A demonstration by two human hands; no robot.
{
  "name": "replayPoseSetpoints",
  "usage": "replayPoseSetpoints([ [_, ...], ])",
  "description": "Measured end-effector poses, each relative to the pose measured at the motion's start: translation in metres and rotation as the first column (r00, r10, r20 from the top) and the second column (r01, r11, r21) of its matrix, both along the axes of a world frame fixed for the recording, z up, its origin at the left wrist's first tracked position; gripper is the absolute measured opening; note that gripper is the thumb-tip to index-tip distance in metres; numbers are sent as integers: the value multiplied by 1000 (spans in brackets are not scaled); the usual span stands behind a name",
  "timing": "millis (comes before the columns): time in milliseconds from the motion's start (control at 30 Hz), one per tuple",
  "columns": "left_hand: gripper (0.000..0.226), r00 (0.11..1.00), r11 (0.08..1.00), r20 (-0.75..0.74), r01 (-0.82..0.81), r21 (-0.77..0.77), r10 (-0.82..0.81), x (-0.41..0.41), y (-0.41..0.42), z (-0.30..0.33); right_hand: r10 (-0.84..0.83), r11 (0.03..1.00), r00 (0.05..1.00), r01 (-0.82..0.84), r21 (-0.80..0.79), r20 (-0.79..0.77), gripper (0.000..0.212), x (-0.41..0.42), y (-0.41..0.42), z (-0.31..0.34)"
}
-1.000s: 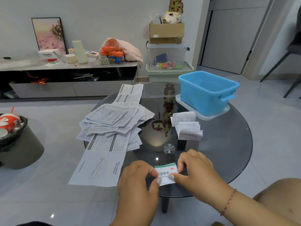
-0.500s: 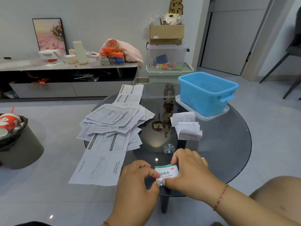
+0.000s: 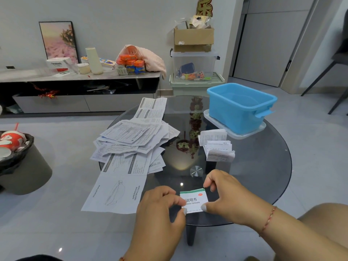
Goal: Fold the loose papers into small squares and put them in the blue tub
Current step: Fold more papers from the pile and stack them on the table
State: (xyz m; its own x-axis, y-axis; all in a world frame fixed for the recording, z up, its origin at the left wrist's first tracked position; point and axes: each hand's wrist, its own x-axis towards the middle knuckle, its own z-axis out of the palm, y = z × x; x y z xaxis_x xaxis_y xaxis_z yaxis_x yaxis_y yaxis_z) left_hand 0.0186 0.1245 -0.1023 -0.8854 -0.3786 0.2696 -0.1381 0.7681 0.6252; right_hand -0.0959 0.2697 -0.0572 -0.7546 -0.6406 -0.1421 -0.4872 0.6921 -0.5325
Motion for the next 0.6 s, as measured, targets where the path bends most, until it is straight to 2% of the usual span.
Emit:
replayPoseSetpoints([
  [67,13,1000,999,-7,13,-33,-13,0,0,-2,29,1000,999,-29,-6,20,38,-3,5,0],
  [167,14,995,995,-93,35,-92,-44,-1,-2,-6,71,997,996,-71,-12,56,36,-6,11,1],
  [333,24,966,933,-156,147,-327,-207,3,-8,-9,148,978,983,-129,-162,111,41,-10,21,4],
  [400,30,945,892,-157,203,-405,-286,6,-11,-10,260,949,966,-252,-192,17,43,-8,23,1],
  [467,36,929,851,-162,221,-476,-332,8,-13,-12,370,912,923,-383,-146,-105,45,-4,23,-4],
  [533,31,917,825,-185,212,-523,-353,8,-14,-14,421,890,878,-448,-83,-226,43,-1,21,-9],
  [600,21,899,821,-236,197,-536,-370,8,-13,-17,425,877,848,-472,-88,-317,35,-1,21,-13],
])
